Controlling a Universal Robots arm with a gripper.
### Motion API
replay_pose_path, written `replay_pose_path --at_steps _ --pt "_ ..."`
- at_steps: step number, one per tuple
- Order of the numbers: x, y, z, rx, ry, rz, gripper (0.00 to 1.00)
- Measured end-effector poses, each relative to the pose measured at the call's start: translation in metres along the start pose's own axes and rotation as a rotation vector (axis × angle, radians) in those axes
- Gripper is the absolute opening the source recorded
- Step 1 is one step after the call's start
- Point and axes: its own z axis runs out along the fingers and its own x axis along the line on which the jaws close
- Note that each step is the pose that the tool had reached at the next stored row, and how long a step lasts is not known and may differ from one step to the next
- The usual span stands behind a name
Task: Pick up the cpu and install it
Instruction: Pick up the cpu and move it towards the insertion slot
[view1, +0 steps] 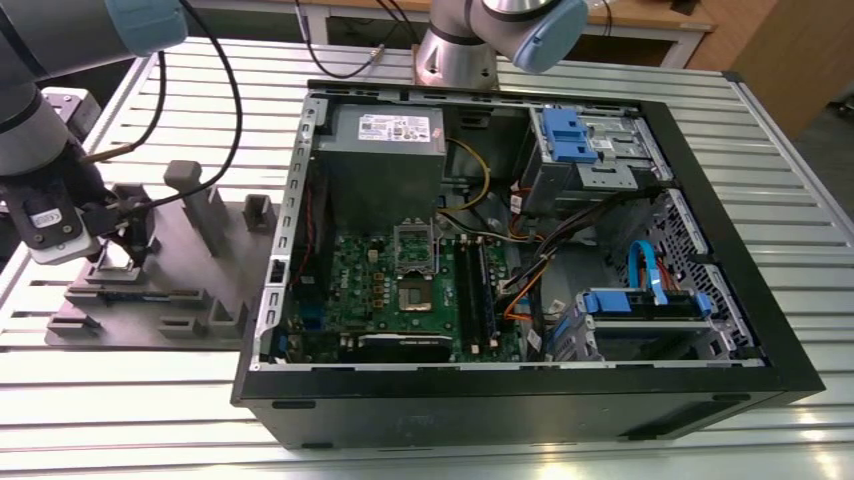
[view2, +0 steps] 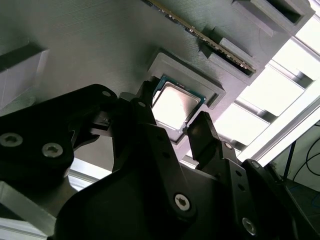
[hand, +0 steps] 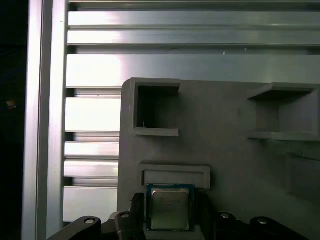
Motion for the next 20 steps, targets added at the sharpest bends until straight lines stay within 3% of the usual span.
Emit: replay_pose_path --at_steps 5,6,20 --pt "0.0001 0.0 0.0 0.0001 0.0001 0.0 0.53" --pt "0.0001 0.0 0.0 0.0001 0.0001 0.0 0.46" --pt "0.0001 0.0001 -0.0017 0.0 0.0 0.0 0.45"
